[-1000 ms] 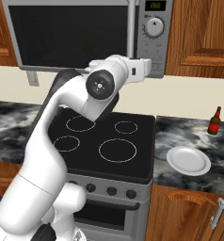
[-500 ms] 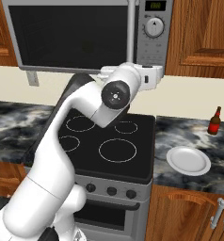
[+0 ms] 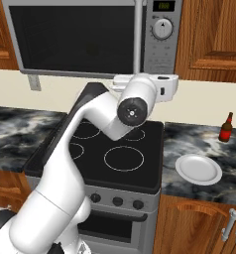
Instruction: Pick the cheese from the counter and place it in the microwave. Then turn on the microwave.
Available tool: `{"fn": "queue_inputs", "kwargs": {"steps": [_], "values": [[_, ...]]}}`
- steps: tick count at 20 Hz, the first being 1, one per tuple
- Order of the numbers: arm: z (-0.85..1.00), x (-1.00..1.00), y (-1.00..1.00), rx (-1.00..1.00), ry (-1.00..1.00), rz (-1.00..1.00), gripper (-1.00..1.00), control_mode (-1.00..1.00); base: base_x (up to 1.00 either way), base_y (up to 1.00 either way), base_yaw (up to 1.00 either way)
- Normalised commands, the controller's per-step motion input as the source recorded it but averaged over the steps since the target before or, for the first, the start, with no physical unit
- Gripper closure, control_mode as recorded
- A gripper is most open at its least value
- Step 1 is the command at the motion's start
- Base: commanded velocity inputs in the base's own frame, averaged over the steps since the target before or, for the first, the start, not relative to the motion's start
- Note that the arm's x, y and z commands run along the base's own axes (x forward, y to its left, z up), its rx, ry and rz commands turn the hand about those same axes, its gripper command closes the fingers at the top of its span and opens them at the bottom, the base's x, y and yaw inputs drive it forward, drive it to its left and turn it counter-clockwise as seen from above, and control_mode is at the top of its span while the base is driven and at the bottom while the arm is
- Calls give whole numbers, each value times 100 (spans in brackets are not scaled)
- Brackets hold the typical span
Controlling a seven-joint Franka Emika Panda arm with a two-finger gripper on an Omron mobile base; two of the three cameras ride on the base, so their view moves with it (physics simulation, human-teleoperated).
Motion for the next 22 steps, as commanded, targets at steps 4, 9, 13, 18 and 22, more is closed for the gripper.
{"fn": "queue_inputs", "kwargs": {"steps": [4,9,13,18,22], "values": [[-18,0,-10,0,-7,0,-100,-100,0,0,0],[-13,0,-11,0,-7,0,-100,-100,0,0,0],[-18,0,-3,0,-4,0,-100,-100,0,0,0],[-19,0,-1,0,0,0,-100,-100,0,0,0],[-13,0,-6,0,0,0,-100,-100,0,0,0]]}}
